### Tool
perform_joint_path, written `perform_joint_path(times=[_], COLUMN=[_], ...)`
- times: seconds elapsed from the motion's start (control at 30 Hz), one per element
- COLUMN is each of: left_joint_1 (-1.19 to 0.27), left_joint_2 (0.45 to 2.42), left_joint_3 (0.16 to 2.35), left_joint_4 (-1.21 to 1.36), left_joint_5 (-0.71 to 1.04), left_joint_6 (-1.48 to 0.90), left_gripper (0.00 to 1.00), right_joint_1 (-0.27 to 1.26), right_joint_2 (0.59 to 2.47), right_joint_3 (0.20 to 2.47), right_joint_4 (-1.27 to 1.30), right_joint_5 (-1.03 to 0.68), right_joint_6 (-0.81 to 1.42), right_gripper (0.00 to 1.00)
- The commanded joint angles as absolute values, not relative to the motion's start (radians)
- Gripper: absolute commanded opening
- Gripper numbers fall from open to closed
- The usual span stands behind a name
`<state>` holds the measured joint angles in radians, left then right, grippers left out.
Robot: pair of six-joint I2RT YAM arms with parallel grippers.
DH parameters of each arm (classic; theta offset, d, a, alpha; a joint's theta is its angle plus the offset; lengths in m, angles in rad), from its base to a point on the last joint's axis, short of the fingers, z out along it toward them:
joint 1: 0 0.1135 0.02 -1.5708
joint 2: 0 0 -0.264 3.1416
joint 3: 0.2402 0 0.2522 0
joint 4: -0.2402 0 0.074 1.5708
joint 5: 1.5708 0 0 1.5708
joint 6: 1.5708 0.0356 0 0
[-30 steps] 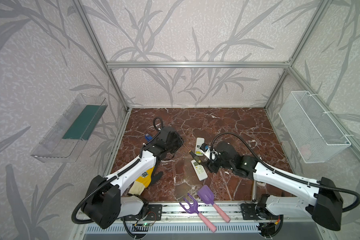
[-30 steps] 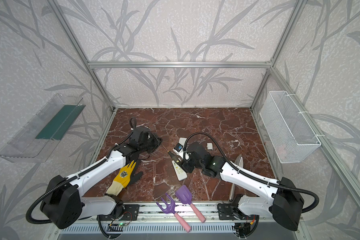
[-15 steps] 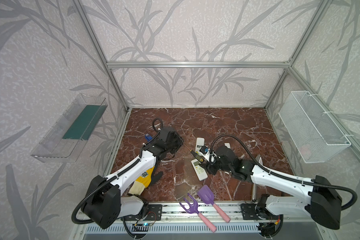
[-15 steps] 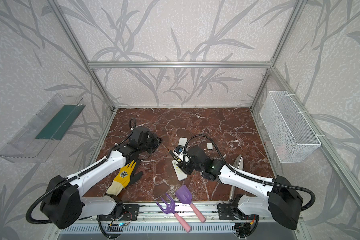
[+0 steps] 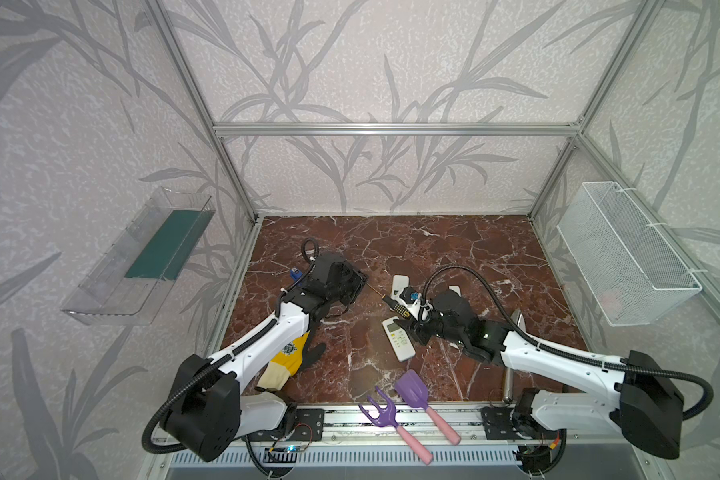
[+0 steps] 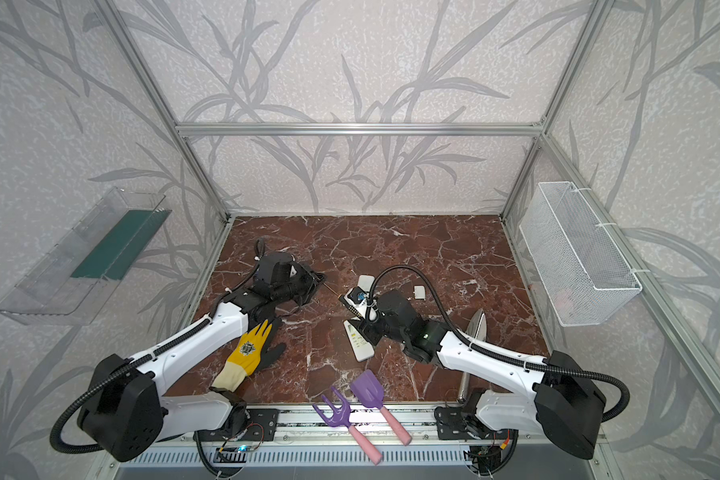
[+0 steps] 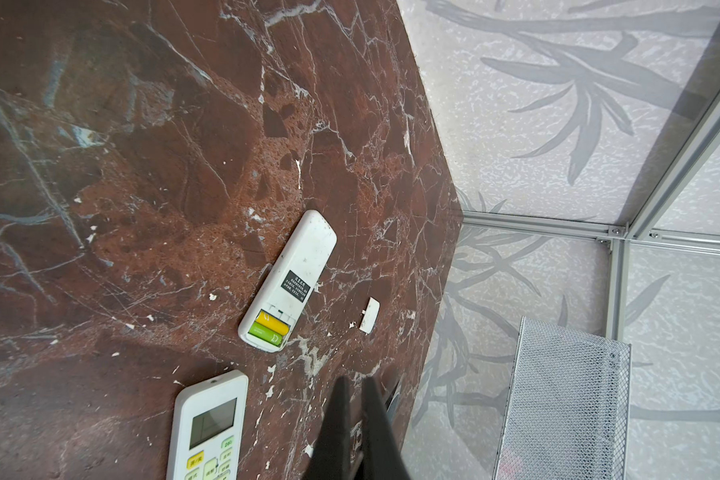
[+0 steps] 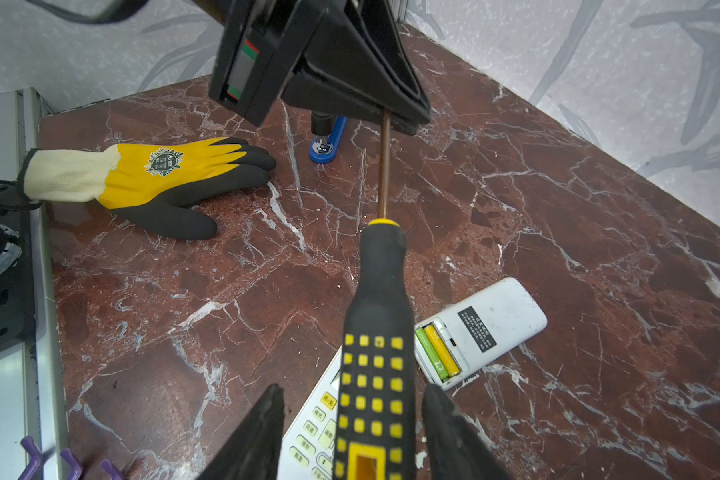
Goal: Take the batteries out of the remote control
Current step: 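Hold the screwdriver tip above the remote's batteries with the right gripper, then grasp the opened remote's end with the left gripper while the right gripper holds the screwdriver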
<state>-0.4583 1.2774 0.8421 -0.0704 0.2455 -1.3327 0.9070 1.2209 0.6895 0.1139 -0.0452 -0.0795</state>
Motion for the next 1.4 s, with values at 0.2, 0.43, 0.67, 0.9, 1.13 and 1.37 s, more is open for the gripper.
perform_joint_path(times=[0.2,0.43,0.67,0.9,1.13,1.37], left_joint_1=[-0.436,-0.43,-0.428,-0.427,-0.426,-0.425], left_joint_2=[1.246,1.249,1.255,1.255,1.259,1.274], left_joint_3=[0.81,0.805,0.801,0.794,0.782,0.772], left_joint_4=[0.0,0.014,0.025,0.029,0.048,0.064], left_joint_5=[0.304,0.321,0.325,0.325,0.328,0.33], left_joint_6=[-1.381,-1.387,-1.391,-1.393,-1.401,-1.399], left_gripper=[0.0,0.0,0.0,0.0,0.0,0.0], right_joint_1=[0.85,0.833,0.833,0.833,0.833,0.833], right_joint_2=[1.218,1.23,1.246,1.234,1.236,1.228], right_joint_3=[0.676,0.685,0.693,0.688,0.694,0.701], right_joint_4=[0.182,0.179,0.185,0.207,0.206,0.177], right_joint_5=[-0.115,-0.166,-0.179,-0.183,-0.196,-0.213], right_joint_6=[-0.077,-0.092,-0.099,-0.097,-0.103,-0.121], right_gripper=[0.47,0.43,0.39,0.36,0.25,0.0])
